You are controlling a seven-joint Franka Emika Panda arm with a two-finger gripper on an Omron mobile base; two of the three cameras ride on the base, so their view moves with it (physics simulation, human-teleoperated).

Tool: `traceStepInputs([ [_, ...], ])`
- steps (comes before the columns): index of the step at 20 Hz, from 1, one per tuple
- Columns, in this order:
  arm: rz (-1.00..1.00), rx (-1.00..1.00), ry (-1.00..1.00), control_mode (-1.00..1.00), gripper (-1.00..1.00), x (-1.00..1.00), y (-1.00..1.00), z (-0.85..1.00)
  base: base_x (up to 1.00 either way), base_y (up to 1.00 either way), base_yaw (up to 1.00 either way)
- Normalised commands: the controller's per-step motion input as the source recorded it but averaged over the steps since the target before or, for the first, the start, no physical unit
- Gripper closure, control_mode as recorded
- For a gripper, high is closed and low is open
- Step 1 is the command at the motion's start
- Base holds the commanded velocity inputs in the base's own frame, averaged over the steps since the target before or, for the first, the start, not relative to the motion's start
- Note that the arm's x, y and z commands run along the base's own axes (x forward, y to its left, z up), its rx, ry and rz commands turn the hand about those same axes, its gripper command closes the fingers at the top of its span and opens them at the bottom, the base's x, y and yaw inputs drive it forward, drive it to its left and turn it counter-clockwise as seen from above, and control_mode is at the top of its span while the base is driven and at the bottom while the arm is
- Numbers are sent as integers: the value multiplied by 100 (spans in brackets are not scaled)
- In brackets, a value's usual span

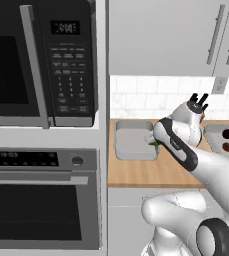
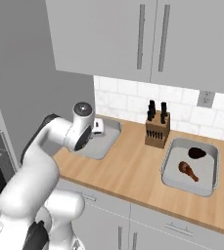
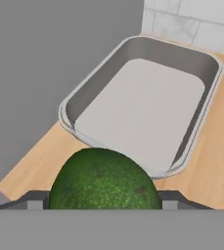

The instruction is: Place one avocado and one chicken drumstick in each tupperware on the nearby counter, to pack two identical lunches.

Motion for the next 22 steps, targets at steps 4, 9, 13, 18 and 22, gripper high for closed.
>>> traceStepInputs([
  [4,0,0,0,-100,100,86,0,-20,0,0,0],
  [9,0,0,0,-100,100,74,0,-27,0,0,0],
  [13,0,0,0,-100,100,73,0,-29,0,0,0],
  [18,0,0,0,-100,100,69,-1,-26,0,0,0],
  [22,0,0,0,-100,100,61,-18,-34,0,0,0],
])
